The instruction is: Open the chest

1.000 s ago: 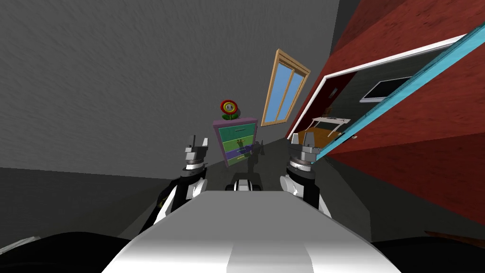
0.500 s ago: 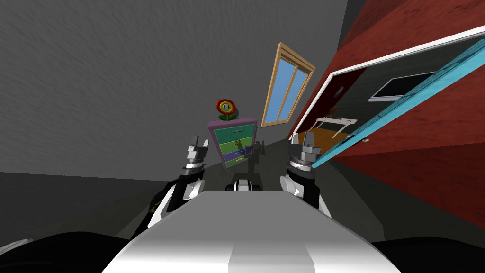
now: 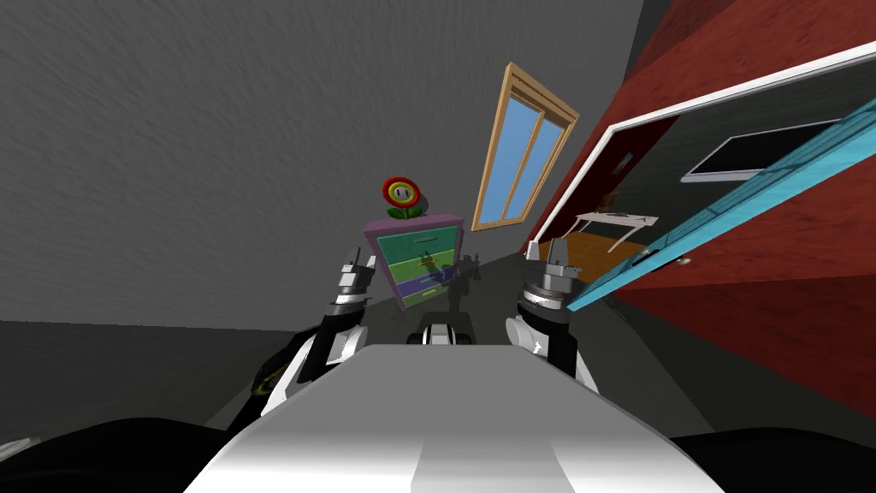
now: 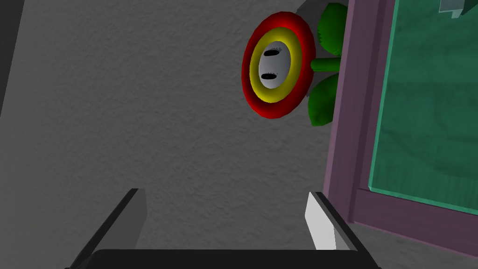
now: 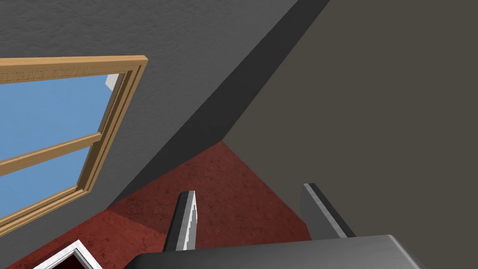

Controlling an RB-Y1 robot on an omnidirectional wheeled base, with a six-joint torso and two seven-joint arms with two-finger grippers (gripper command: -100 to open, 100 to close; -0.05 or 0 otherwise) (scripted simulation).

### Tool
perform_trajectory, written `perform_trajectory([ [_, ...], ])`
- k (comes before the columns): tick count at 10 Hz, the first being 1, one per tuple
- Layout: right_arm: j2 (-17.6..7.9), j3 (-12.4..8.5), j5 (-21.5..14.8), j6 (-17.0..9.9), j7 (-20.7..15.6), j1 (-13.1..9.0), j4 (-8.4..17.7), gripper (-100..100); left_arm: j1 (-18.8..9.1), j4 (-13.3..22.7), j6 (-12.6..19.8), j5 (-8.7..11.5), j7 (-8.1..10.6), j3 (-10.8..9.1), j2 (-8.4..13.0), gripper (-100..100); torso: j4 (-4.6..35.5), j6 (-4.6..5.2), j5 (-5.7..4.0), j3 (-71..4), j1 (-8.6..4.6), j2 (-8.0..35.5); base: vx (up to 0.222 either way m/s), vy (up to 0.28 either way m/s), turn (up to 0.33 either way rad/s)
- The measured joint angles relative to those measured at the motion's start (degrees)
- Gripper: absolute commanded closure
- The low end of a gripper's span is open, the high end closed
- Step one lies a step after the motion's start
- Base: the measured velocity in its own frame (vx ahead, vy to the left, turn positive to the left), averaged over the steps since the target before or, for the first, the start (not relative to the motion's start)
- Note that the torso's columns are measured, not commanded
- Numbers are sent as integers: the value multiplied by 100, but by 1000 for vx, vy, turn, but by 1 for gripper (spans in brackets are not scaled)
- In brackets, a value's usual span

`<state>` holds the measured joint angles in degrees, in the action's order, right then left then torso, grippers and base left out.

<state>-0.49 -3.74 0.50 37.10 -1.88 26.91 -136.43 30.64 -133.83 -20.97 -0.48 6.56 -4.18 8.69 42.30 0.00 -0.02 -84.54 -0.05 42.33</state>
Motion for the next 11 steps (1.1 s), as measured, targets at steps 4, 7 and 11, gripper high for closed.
perform_trajectory([
  [4, 0, 0, 0, 0, 0, 1, 0, 0, -2, 7, 494, 101, 5, -144, -68, -100, -5, -1, 1, -12, 1, -21, 134, -89, 36],
  [7, 0, 0, 0, 0, 0, 1, -1, 0, 98, -5, 882, 185, 6, -240, -93, -100, -4, 0, -1, -7, -3, -11, 170, -126, 43],
  [11, -1, 0, 0, 0, 0, 0, 0, 0, 127, 33, 1266, 248, -21, -316, -52, -100, 1, 0, 4, 2, 12, 2, 99, -77, 30],
])
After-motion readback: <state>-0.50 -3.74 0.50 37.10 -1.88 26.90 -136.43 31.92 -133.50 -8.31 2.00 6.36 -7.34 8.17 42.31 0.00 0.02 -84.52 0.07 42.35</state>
